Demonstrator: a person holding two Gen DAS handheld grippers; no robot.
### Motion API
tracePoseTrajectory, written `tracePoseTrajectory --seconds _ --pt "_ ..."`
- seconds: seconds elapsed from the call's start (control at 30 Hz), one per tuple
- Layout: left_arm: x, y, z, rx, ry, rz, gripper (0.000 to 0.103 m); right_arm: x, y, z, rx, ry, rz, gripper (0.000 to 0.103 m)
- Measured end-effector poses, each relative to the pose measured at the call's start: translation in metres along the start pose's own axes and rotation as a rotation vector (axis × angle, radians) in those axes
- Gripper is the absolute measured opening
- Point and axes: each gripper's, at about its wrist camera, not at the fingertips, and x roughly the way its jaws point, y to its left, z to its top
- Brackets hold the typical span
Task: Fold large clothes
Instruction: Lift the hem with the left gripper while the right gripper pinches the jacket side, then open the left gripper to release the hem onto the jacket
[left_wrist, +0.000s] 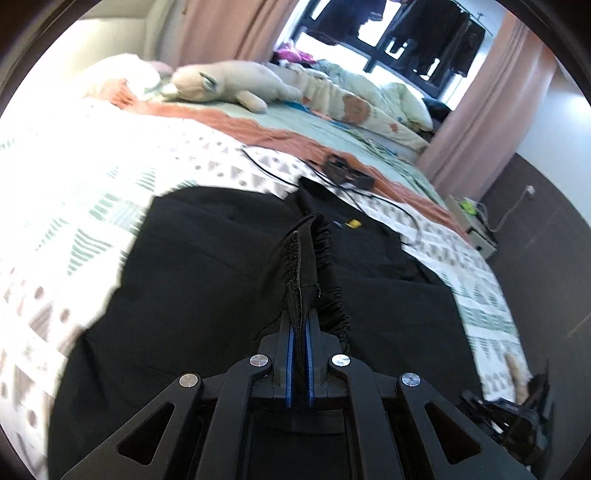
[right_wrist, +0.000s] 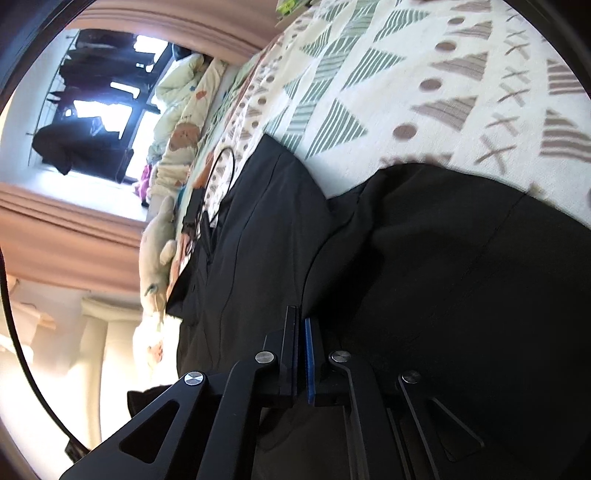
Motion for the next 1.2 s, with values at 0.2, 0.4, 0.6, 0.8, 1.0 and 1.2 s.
tracePoseTrajectory --seconds 0.2,0.4,0.6,0.8,1.0,1.2 --pt "0.007 0.045 0.018 -0.124 0.055 0.093 0.006 0.012 0.009 -0.004 -0.017 0.052 -0.002 0.006" --pt "-0.003 0.076 0.015 -0.194 0.078 0.127 0.056 0.01 0.008 -0.004 -0.009 0.064 -0.018 0.011" --pt "-0.02 0.08 0.016 -0.138 0.002 0.214 0.079 0.007 0.005 -0.007 0.002 0.066 -0.038 0.032" --pt "0.016 0.067 -0.001 -0.024 0.109 0.22 0.075 0.004 0.005 -0.007 0.004 0.059 -0.053 0.032" --pt "0.012 0.071 -0.014 -0.045 0.143 0.23 0.072 0.0 0.01 -0.008 0.014 0.092 -0.072 0.032" --pt "-0.039 0.062 -0.018 -0.013 0.134 0.205 0.075 -0.03 0.033 -0.019 -0.049 0.057 -0.039 0.088"
